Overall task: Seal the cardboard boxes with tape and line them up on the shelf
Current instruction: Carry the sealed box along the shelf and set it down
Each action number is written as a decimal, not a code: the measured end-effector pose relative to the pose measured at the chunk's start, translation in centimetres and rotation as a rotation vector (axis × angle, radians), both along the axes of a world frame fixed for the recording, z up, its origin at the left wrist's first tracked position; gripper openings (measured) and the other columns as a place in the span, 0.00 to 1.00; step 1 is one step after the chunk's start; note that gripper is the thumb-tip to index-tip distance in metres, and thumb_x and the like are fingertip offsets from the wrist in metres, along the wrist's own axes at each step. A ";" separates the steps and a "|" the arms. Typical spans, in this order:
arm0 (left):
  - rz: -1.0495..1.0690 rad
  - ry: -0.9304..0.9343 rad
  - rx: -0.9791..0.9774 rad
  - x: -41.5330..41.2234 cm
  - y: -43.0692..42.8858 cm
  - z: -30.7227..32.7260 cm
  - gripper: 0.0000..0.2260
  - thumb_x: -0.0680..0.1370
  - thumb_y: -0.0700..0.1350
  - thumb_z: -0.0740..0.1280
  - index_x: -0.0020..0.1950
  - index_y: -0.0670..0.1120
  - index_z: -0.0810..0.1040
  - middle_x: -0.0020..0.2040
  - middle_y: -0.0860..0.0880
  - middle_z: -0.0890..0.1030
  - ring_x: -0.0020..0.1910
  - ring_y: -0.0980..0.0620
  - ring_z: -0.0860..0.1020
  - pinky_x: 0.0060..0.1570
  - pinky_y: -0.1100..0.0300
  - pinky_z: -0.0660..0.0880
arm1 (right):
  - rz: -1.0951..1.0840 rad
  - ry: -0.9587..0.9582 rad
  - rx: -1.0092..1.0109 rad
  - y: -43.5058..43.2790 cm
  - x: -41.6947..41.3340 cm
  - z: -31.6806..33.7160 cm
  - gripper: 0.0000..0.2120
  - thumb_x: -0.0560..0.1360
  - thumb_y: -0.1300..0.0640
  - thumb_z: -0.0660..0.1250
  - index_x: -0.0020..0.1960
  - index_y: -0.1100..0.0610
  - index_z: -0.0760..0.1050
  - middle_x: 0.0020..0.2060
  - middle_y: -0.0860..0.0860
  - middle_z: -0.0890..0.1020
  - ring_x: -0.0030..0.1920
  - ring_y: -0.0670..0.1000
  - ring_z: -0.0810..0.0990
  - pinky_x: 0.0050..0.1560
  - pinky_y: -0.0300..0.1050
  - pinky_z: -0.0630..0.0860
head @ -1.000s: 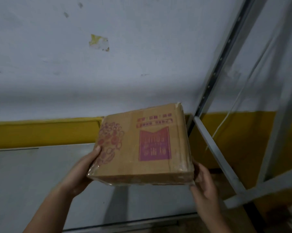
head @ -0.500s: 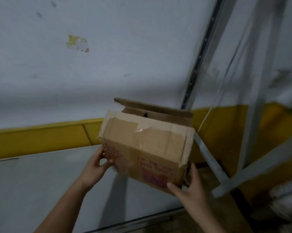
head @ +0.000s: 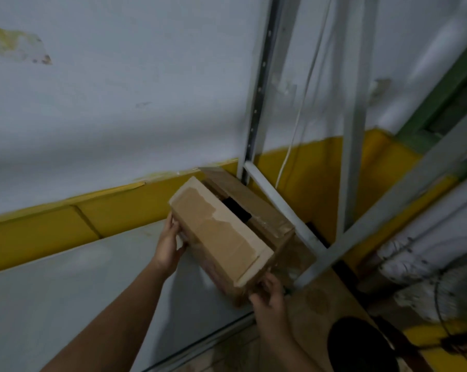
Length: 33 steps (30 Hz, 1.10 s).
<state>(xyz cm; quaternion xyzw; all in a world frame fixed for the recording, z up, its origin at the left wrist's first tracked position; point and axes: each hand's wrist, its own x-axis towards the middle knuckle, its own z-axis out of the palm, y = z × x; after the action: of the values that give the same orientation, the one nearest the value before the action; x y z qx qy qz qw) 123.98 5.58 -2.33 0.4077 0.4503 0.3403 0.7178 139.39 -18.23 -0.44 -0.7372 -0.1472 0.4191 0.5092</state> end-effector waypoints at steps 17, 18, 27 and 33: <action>-0.141 0.112 -0.044 2.6 -3.2 -2.3 0.24 0.85 0.58 0.64 0.80 0.67 0.63 0.75 0.56 0.73 0.70 0.53 0.74 0.61 0.35 0.80 | -0.302 0.414 -0.012 2.1 -0.3 1.6 0.15 0.81 0.63 0.68 0.65 0.52 0.71 0.52 0.45 0.77 0.62 0.56 0.74 0.68 0.65 0.74; -0.146 0.123 -0.042 2.5 -3.3 -2.2 0.25 0.85 0.58 0.64 0.81 0.66 0.62 0.74 0.55 0.73 0.69 0.53 0.75 0.62 0.36 0.79 | -0.277 0.389 -0.031 2.0 -0.2 1.7 0.15 0.81 0.62 0.69 0.65 0.53 0.72 0.53 0.47 0.78 0.62 0.56 0.75 0.68 0.64 0.75; -0.243 0.724 0.482 0.2 -0.5 0.6 0.27 0.83 0.57 0.68 0.79 0.48 0.70 0.73 0.46 0.77 0.71 0.44 0.76 0.69 0.49 0.73 | 0.201 -0.372 -0.070 -1.5 4.5 6.8 0.08 0.81 0.48 0.68 0.58 0.49 0.79 0.48 0.44 0.83 0.52 0.45 0.83 0.45 0.33 0.74; -0.197 1.124 0.926 -2.8 0.7 7.6 0.34 0.79 0.72 0.55 0.80 0.56 0.68 0.75 0.50 0.75 0.73 0.43 0.73 0.70 0.41 0.72 | 0.541 -0.938 0.068 2.2 5.1 15.8 0.26 0.80 0.37 0.62 0.76 0.41 0.64 0.69 0.34 0.68 0.67 0.36 0.68 0.65 0.37 0.70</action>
<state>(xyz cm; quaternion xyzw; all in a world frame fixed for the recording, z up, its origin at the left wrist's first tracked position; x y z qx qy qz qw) 121.14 6.23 5.27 0.8207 0.5218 0.1691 0.1598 144.54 -16.06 15.37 -0.7640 -0.5565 0.1563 0.2866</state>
